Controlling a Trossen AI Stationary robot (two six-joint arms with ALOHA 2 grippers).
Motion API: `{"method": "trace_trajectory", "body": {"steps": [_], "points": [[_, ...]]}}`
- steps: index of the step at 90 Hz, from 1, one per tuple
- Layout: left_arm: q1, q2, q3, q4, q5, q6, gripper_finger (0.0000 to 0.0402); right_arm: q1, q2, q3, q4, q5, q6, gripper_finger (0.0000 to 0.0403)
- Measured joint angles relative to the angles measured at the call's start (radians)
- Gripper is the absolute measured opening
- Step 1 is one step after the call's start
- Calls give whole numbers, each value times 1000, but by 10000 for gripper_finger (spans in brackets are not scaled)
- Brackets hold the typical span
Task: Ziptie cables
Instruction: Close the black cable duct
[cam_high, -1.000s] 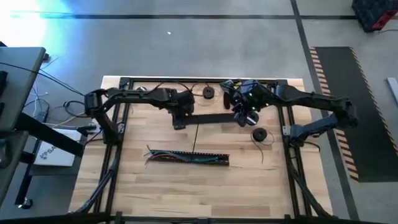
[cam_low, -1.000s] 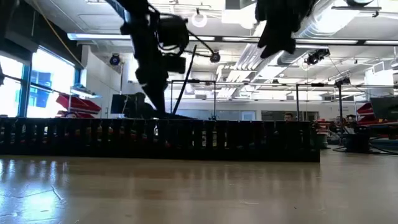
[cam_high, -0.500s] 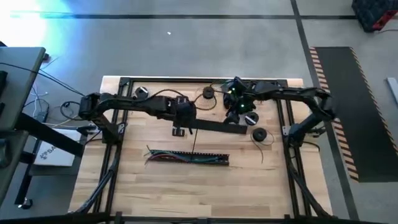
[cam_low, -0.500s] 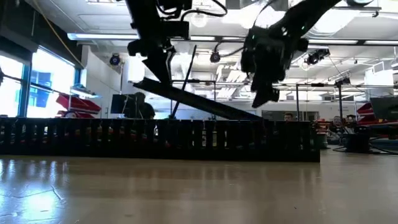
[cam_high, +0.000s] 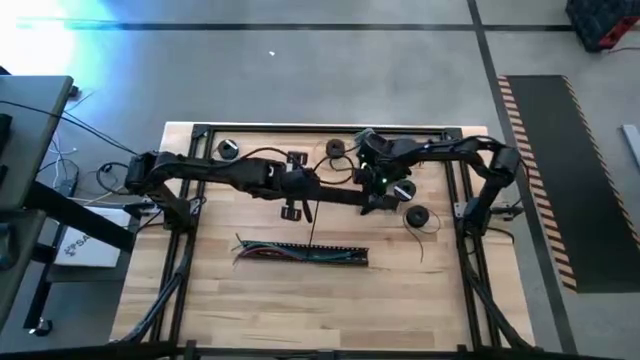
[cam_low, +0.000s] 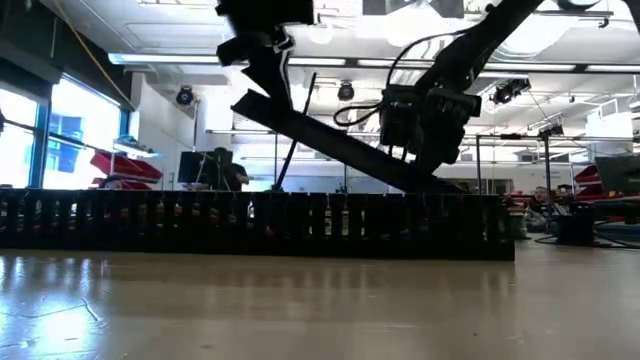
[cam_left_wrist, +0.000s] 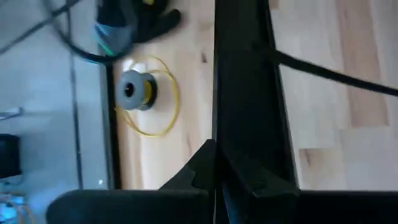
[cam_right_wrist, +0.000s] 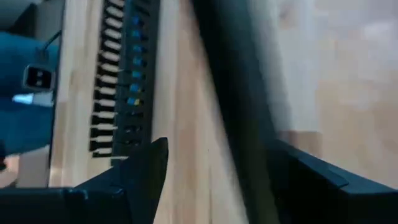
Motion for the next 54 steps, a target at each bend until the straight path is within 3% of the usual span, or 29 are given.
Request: {"method": "trace_trajectory", "body": {"steps": [21,26,39,46,54], "points": [[1,0,55,-22,-76,-83,2,27,0,4,-5,-1,58,23],[10,0,83,-50,-62,-149,6,41,-10,10,-26,44,87,17],[59,0,202,-170,74,-456,34,90,-63,40,-59,310,104,8],[87,-11,265,-204,146,-581,55,122,-98,50,-57,482,120,7],[117,-48,299,-214,161,-707,77,162,-133,50,-61,691,121,6]]}}
